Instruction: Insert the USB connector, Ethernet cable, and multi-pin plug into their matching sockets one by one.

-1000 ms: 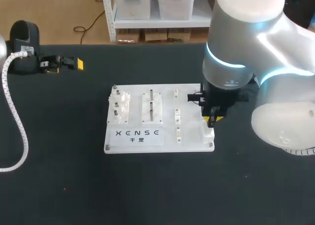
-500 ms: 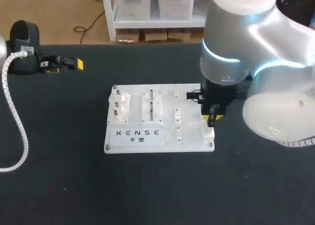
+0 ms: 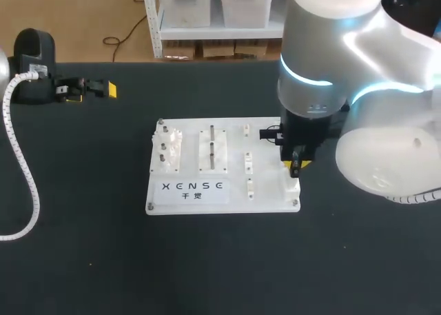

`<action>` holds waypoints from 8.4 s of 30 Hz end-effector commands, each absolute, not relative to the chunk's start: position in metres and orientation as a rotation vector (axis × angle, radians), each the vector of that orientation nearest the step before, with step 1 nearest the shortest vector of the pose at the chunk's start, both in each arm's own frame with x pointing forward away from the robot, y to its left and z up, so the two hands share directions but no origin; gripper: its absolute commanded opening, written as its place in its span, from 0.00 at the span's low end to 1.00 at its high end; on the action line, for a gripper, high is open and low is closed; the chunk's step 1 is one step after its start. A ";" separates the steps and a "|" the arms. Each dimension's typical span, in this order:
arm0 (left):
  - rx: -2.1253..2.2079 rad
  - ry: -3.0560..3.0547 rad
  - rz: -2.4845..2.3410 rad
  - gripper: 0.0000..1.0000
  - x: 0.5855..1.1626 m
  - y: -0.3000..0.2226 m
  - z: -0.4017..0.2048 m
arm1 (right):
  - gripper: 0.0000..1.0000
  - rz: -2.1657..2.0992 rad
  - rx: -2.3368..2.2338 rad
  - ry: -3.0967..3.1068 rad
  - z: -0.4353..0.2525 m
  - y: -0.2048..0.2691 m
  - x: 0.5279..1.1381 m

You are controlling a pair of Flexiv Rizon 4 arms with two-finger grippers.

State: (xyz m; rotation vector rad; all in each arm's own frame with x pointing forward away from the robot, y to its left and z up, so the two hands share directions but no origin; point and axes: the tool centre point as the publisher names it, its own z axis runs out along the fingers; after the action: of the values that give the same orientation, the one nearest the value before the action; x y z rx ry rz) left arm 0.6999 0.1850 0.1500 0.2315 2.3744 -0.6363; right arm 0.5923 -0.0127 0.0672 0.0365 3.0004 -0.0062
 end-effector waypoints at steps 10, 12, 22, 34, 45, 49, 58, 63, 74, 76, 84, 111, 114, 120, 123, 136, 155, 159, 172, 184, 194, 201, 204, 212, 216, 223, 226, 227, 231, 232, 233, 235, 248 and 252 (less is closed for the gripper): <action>0.231 2.374 -0.636 1.00 0.700 0.185 0.150 | 0.00 0.003 0.031 2.976 0.067 -0.013 0.591; 0.231 2.374 -0.636 1.00 0.700 0.185 0.150 | 0.00 0.001 0.028 2.976 0.066 -0.012 0.591; 0.231 2.374 -0.636 1.00 0.700 0.185 0.150 | 0.00 -0.014 0.034 2.979 0.063 -0.012 0.592; 0.231 2.374 -0.636 1.00 0.700 0.185 0.150 | 0.00 -0.020 0.031 2.977 0.062 -0.012 0.593; 0.231 2.374 -0.636 1.00 0.700 0.185 0.150 | 0.00 -0.025 0.027 2.982 0.060 -0.010 0.593; 0.231 2.374 -0.636 1.00 0.700 0.185 0.150 | 0.00 -0.029 0.028 2.994 0.058 -0.009 0.592; 0.231 2.374 -0.636 1.00 0.700 0.185 0.150 | 0.00 -0.039 0.041 3.012 0.051 -0.012 0.593; 0.231 2.374 -0.636 1.00 0.700 0.185 0.150 | 0.00 -0.049 0.045 3.024 0.050 -0.013 0.593; 0.231 2.374 -0.636 1.00 0.700 0.185 0.150 | 0.00 -0.059 0.018 2.960 0.053 -0.014 0.587; 0.231 2.374 -0.636 1.00 0.700 0.185 0.150 | 0.00 -0.057 0.019 2.958 0.053 -0.015 0.587; 0.231 2.374 -0.636 1.00 0.700 0.185 0.150 | 0.00 -0.059 0.024 2.945 0.056 -0.016 0.586; 0.231 2.374 -0.636 1.00 0.700 0.185 0.150 | 0.00 -0.033 -0.002 2.943 0.065 -0.012 0.589; 0.231 2.374 -0.636 1.00 0.700 0.185 0.150 | 0.00 -0.028 -0.002 2.947 0.066 -0.012 0.588; 0.231 2.374 -0.636 1.00 0.700 0.185 0.150 | 0.00 -0.025 0.000 2.950 0.067 -0.012 0.588; 0.231 2.374 -0.636 1.00 0.700 0.185 0.150 | 0.00 -0.028 0.002 2.949 0.067 -0.013 0.588; 0.231 2.374 -0.636 1.00 0.700 0.185 0.150 | 0.00 -0.039 0.005 2.950 0.067 -0.014 0.592; 0.231 2.374 -0.636 1.00 0.700 0.185 0.150 | 0.00 -0.039 0.010 2.948 0.066 -0.011 0.595; 0.231 2.374 -0.636 1.00 0.700 0.185 0.150 | 0.00 -0.044 0.012 2.947 0.065 -0.011 0.596; 0.231 2.374 -0.636 1.00 0.700 0.185 0.150 | 0.00 -0.046 0.013 2.953 0.062 -0.009 0.598; 0.231 2.374 -0.636 1.00 0.700 0.185 0.150 | 0.00 -0.069 0.079 3.006 0.049 -0.015 0.599; 0.231 2.374 -0.636 1.00 0.700 0.185 0.150 | 0.00 -0.105 0.115 3.048 0.038 -0.016 0.601; 0.231 2.374 -0.636 1.00 0.700 0.185 0.150 | 0.00 -0.133 0.120 3.063 0.030 -0.019 0.598; 0.231 2.374 -0.636 1.00 0.700 0.185 0.150 | 0.00 -0.138 0.123 3.066 0.028 -0.021 0.596; 0.231 2.374 -0.636 1.00 0.700 0.185 0.150 | 0.00 -0.139 0.163 3.102 0.019 -0.027 0.591; 0.231 2.374 -0.636 1.00 0.700 0.185 0.150 | 0.00 -0.140 0.174 3.110 0.017 -0.028 0.590; 0.231 2.374 -0.636 1.00 0.700 0.185 0.150 | 0.00 -0.138 0.182 3.121 0.014 -0.028 0.590; 0.231 2.374 -0.636 1.00 0.700 0.185 0.150 | 0.09 -0.142 0.184 3.127 0.013 -0.028 0.591; 0.231 2.374 -0.636 1.00 0.700 0.185 0.150 | 0.08 -0.140 0.183 3.128 0.012 -0.028 0.591; 0.231 2.374 -0.636 1.00 0.700 0.185 0.150 | 0.11 -0.136 0.180 3.132 0.012 -0.028 0.590; 0.231 2.374 -0.636 1.00 0.700 0.185 0.150 | 0.13 -0.135 0.180 3.132 0.012 -0.028 0.590; 0.231 2.374 -0.636 1.00 0.700 0.185 0.150 | 0.14 -0.134 0.180 3.132 0.012 -0.029 0.590; 0.231 2.374 -0.636 1.00 0.700 0.185 0.150 | 0.20 -0.132 0.181 3.132 0.012 -0.029 0.591; 0.231 2.374 -0.636 1.00 0.700 0.185 0.150 | 1.00 -0.074 0.178 3.090 0.032 -0.034 0.595; 0.231 2.374 -0.636 1.00 0.700 0.185 0.150 | 1.00 -0.055 0.186 3.073 0.040 -0.036 0.597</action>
State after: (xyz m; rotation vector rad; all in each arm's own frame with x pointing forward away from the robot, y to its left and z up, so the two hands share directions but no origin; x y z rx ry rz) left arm 0.6999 0.1850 0.1500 0.2315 2.3744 -0.6363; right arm 0.6027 -0.0300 0.0333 0.1812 3.0896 -0.0702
